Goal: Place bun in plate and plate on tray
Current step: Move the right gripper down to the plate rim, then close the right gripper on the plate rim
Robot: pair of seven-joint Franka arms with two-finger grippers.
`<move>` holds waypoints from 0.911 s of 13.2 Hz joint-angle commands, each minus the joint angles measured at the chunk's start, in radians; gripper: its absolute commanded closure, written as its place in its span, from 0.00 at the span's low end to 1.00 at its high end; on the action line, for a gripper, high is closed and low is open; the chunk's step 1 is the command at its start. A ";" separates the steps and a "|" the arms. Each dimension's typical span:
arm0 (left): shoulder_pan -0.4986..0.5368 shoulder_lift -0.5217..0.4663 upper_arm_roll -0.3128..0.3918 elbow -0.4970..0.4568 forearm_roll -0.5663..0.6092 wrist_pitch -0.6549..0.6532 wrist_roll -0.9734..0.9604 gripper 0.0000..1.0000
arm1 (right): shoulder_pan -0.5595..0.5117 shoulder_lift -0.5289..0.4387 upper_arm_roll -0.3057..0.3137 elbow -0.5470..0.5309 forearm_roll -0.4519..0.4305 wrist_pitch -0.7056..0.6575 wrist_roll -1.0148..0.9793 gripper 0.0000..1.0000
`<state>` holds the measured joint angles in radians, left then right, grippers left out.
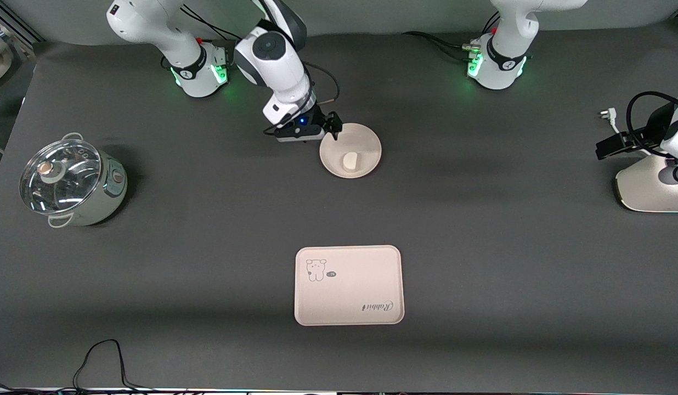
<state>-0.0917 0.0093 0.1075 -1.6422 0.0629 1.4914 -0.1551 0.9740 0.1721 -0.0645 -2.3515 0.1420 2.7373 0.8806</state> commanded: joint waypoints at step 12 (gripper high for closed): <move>0.010 -0.008 0.003 0.010 -0.018 -0.045 0.002 0.00 | 0.043 0.219 -0.009 -0.040 0.007 0.325 0.004 0.23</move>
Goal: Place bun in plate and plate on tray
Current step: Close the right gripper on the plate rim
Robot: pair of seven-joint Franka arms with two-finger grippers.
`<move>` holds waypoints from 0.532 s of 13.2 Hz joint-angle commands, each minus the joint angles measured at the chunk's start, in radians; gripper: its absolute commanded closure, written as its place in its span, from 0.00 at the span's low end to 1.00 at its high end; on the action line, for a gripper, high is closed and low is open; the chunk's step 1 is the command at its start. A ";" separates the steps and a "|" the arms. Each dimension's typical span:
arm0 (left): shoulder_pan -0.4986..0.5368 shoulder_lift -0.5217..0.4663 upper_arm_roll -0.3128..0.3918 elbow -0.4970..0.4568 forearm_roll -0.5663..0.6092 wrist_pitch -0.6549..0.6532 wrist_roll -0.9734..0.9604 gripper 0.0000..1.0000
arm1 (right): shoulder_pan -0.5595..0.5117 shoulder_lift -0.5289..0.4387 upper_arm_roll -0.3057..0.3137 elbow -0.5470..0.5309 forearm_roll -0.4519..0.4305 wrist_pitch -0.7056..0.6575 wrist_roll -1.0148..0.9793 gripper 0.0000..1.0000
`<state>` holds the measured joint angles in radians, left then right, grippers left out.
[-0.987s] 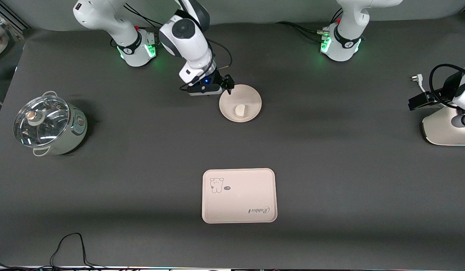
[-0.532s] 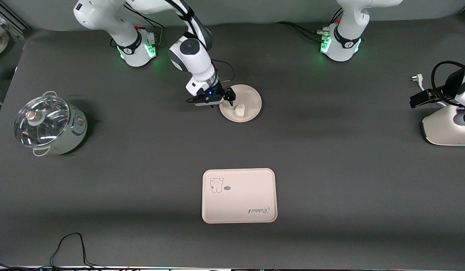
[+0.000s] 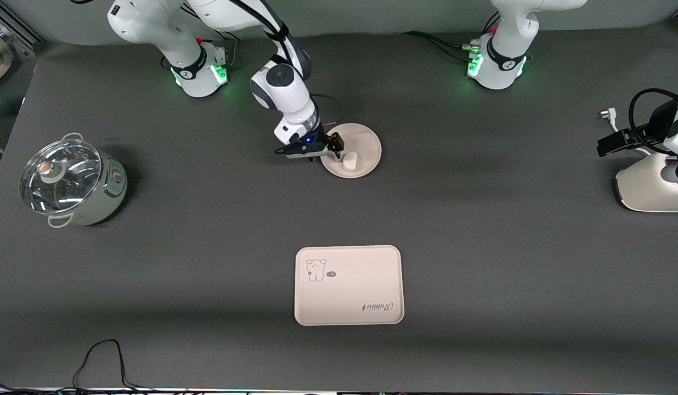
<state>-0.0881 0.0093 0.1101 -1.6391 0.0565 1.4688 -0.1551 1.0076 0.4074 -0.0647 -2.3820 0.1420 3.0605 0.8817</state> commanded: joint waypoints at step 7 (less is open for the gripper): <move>0.008 0.000 0.007 0.001 -0.032 -0.027 0.000 0.00 | 0.006 -0.018 -0.009 -0.008 0.007 -0.003 -0.010 0.90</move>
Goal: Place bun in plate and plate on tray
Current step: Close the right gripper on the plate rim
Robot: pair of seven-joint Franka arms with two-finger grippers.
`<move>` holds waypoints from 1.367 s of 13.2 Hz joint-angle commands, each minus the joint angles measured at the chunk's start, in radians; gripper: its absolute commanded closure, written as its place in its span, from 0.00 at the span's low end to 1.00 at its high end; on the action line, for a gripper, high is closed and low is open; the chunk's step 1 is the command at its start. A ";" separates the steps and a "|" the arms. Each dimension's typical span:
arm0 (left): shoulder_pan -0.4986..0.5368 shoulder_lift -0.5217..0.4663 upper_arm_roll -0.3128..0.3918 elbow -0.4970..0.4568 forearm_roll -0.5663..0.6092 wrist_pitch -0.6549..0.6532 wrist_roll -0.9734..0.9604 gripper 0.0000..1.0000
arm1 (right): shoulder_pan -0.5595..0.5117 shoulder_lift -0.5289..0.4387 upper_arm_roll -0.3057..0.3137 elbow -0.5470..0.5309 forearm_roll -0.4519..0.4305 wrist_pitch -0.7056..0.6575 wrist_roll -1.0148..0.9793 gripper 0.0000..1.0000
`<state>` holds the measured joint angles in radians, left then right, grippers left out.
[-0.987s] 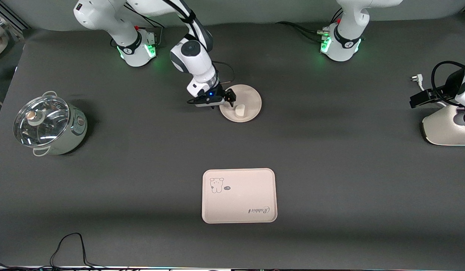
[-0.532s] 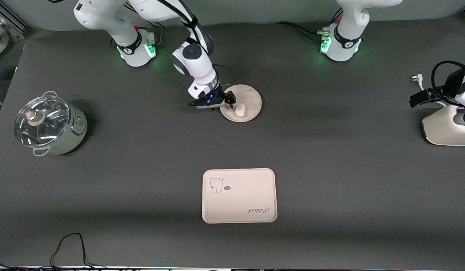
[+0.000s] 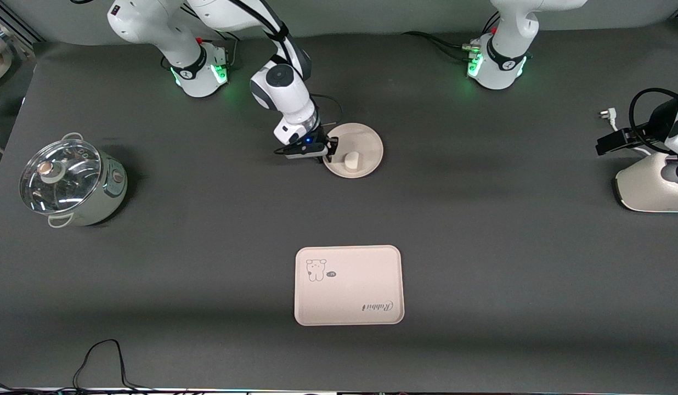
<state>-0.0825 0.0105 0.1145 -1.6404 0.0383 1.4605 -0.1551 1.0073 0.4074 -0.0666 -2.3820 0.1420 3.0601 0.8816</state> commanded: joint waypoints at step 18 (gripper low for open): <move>0.003 -0.001 0.001 -0.010 -0.015 -0.039 -0.003 0.00 | -0.147 -0.343 -0.015 0.084 0.233 -0.417 -0.364 1.00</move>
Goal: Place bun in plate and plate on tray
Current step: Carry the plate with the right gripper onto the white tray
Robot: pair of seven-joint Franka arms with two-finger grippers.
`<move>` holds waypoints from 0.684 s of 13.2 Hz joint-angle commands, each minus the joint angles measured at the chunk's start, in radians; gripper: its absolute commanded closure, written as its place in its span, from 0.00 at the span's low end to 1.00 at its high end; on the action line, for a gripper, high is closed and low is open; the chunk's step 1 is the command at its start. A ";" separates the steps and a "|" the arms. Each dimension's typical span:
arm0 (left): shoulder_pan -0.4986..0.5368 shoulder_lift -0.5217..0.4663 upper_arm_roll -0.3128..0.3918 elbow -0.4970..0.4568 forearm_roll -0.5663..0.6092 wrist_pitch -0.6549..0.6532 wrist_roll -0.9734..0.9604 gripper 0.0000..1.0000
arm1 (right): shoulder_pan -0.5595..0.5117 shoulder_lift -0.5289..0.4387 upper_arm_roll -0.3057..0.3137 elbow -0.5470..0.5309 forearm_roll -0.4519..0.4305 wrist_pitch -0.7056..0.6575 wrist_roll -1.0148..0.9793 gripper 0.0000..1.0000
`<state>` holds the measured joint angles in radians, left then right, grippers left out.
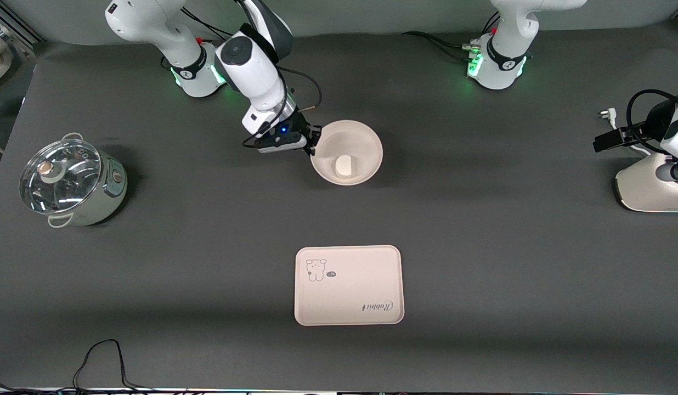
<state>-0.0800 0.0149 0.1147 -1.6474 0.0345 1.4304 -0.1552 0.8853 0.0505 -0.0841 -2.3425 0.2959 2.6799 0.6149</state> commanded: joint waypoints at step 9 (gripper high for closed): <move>0.002 -0.003 0.002 -0.002 -0.036 -0.005 -0.003 0.00 | -0.221 0.489 0.003 0.683 0.081 -0.178 -0.175 1.00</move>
<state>-0.0799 0.0151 0.1147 -1.6502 0.0108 1.4305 -0.1552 0.7092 0.3782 -0.0862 -1.9124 0.3458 2.5917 0.4860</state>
